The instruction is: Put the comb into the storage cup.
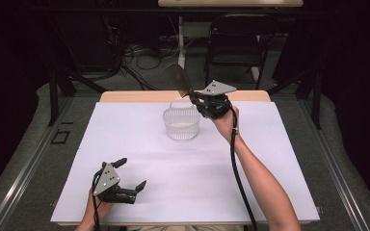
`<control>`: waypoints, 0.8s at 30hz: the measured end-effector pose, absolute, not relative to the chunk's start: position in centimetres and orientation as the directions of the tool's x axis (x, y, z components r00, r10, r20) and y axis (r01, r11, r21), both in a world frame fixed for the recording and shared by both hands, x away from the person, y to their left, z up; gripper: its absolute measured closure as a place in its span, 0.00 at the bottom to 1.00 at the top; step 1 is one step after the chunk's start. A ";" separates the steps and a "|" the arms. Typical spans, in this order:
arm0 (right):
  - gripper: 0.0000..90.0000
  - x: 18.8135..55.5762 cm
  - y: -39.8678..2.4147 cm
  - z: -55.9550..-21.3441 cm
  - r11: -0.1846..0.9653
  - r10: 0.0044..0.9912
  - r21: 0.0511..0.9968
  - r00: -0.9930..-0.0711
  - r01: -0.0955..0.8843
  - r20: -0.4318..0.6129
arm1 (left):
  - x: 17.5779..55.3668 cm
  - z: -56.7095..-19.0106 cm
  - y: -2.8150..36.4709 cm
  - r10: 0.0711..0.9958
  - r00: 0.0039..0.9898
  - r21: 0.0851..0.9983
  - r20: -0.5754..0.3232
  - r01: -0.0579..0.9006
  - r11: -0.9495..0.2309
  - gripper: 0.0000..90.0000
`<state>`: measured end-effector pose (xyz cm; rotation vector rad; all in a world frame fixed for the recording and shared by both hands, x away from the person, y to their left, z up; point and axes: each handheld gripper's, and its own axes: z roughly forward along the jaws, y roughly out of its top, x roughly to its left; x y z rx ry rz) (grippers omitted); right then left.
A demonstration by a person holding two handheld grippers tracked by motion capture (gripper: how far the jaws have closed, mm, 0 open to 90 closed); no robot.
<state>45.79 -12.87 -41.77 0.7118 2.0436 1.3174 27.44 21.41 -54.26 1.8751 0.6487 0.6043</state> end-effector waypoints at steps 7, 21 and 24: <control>0.81 45.7 -12.8 -41.5 0.365 0.714 0.925 -0.669 0.108 -0.204 | 27.3 -54.2 21.2 0.666 0.737 0.927 0.119 0.158 -0.341 0.00; 0.81 45.9 -12.2 -41.3 0.374 0.705 0.922 -0.675 0.095 -0.217 | 27.3 -54.2 21.3 0.672 0.731 0.929 0.120 0.156 -0.336 0.00; 0.81 45.9 -12.1 -41.4 0.375 0.701 0.923 -0.678 0.089 -0.220 | 27.3 -54.2 21.3 0.673 0.730 0.928 0.119 0.158 -0.336 0.00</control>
